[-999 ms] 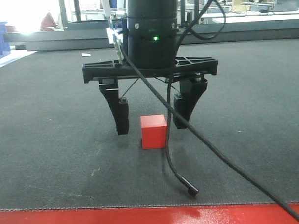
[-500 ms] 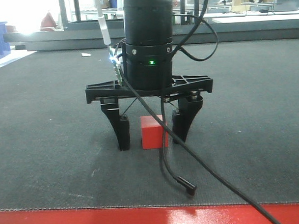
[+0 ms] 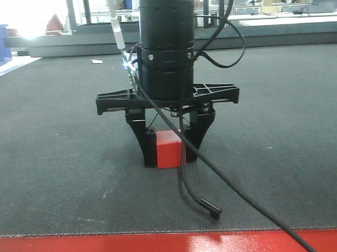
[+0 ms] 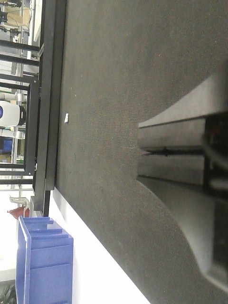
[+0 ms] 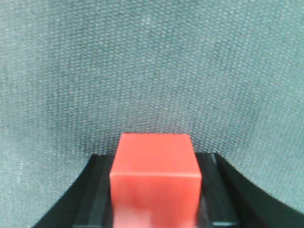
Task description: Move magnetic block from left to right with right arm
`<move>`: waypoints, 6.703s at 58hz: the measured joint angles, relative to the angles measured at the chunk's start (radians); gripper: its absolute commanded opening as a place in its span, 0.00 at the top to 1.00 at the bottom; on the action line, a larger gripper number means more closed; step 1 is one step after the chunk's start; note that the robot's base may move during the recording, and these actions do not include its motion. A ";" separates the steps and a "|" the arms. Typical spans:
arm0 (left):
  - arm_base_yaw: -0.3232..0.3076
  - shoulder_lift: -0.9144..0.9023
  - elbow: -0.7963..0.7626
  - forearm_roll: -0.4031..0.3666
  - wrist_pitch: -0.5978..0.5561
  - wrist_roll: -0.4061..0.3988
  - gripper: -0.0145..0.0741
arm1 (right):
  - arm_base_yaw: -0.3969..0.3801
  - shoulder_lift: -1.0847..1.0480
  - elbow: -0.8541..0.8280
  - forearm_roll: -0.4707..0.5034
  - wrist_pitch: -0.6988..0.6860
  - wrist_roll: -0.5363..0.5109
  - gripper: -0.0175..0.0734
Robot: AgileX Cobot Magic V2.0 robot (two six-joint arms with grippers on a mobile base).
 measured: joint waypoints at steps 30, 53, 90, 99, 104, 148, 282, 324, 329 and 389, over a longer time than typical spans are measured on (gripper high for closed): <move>0.000 0.000 0.000 0.000 0.000 0.000 0.97 | -0.012 -0.142 0.000 -0.027 0.025 -0.046 0.50; 0.000 0.000 0.000 0.000 0.000 0.000 0.97 | -0.092 -0.397 0.186 -0.133 -0.032 -0.148 0.50; 0.000 0.000 0.000 0.000 0.000 0.000 0.97 | -0.526 -0.995 0.813 -0.074 -0.533 -0.494 0.50; 0.000 0.000 0.000 0.000 0.000 0.000 0.97 | -0.628 -1.103 0.922 -0.059 -0.658 -0.511 0.50; 0.000 0.000 0.000 0.000 0.000 0.000 0.97 | -0.668 -1.165 0.994 -0.042 -0.758 -0.513 0.50; 0.000 0.000 0.000 0.000 0.000 0.000 0.97 | -0.698 -1.691 1.355 -0.027 -1.069 -0.515 0.50; 0.000 0.000 0.000 0.000 0.000 0.000 0.97 | -0.698 -1.768 1.355 -0.191 -1.087 -0.523 0.50; 0.000 0.000 0.000 0.000 0.000 0.000 0.97 | -0.698 -1.768 1.355 -0.191 -1.087 -0.523 0.50; 0.000 0.000 0.000 0.000 0.000 0.000 0.97 | -0.698 -1.768 1.355 -0.191 -1.087 -0.523 0.50; 0.000 0.000 0.000 0.000 0.000 0.000 0.97 | -0.699 -1.768 1.355 -0.191 -1.087 -0.523 0.50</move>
